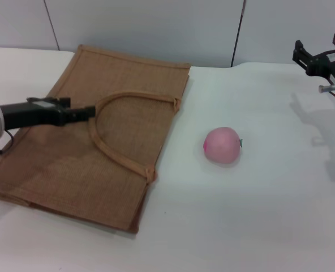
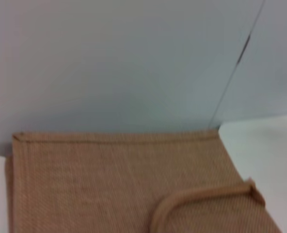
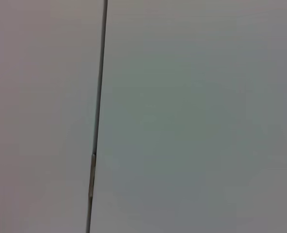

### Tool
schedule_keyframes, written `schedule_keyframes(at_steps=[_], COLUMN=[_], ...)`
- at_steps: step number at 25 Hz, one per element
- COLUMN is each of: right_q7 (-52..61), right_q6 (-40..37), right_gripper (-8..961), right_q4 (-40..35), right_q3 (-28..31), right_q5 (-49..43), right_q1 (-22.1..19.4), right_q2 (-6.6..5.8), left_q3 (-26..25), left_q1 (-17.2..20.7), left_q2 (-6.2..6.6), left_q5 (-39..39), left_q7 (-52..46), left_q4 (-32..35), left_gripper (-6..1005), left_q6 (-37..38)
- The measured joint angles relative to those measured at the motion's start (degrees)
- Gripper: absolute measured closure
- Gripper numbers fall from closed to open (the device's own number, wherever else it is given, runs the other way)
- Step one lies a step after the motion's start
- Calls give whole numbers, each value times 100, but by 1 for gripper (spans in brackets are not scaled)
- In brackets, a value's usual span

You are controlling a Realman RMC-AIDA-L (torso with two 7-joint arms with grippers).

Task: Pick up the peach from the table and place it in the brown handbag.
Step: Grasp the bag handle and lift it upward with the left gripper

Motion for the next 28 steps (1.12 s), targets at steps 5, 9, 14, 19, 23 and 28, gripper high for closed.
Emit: schedule_keyframes(at_steps=[5,9,14,19,23,28], right_q7=[0,0,0,0,0,0], right_q6=[1,3,9,9,9,9], right_gripper=[60,60,60,60,60,60], right_q4=[-5,-17,-18,-18,-18,-17], right_q3=[-9,-9,-53,-68,-68,-79], right_q5=[-2,-8,-9,-9,-9,-9], right_q1=[0,2,22,33,35,35], right_q2=[-1,-1,6,9,17,17], left_q3=[-623,-650,-655,-659,-662,-664], left_q1=[-85,-219,-420,-525,-529,-542], left_q2=[-12,19,-15,-40,-54,-61], left_q5=[289,630,1186,1495,1513,1636], left_q7=[-255,-577,-808,-1090,-1229,-1392], left_q4=[73,125,139,97,79,71], left_gripper=[128,128,139,142,154,208], left_q6=[-249,-318,-295,-248,-235,-253])
